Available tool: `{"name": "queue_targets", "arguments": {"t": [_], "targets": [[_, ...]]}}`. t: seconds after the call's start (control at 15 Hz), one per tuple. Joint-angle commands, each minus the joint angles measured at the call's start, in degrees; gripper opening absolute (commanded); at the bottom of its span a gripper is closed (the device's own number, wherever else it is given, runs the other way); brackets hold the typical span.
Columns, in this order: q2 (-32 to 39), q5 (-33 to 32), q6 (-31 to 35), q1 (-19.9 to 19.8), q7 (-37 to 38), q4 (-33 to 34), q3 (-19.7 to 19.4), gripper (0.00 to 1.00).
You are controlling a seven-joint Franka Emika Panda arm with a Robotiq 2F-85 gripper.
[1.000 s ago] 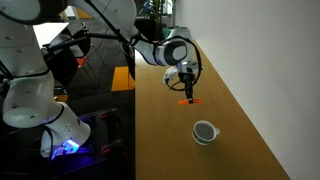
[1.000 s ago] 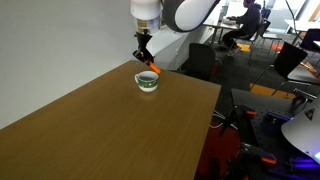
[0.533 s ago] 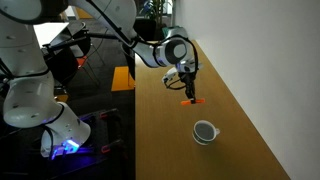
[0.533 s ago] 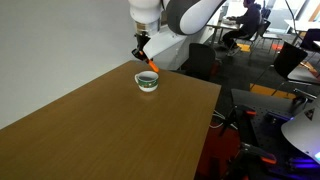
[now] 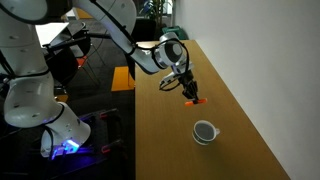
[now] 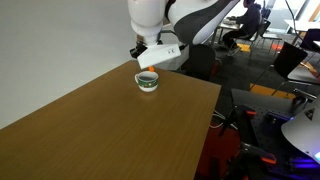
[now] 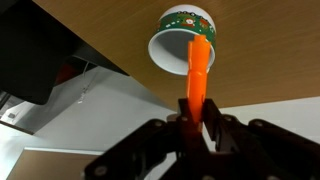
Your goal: Put the marker in the cup
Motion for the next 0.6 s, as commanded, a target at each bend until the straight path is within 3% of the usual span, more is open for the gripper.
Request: {"name": "queue_targets", "arguments": {"t": [0.0, 0.53], "targets": [[-0.91, -6.25, -1.58, -0.81, 10.28, -1.39, 0.84, 0.05], [0.08, -15.97, -3.66, -3.25, 24.04, -1.80, 2.02, 0.05]]}}
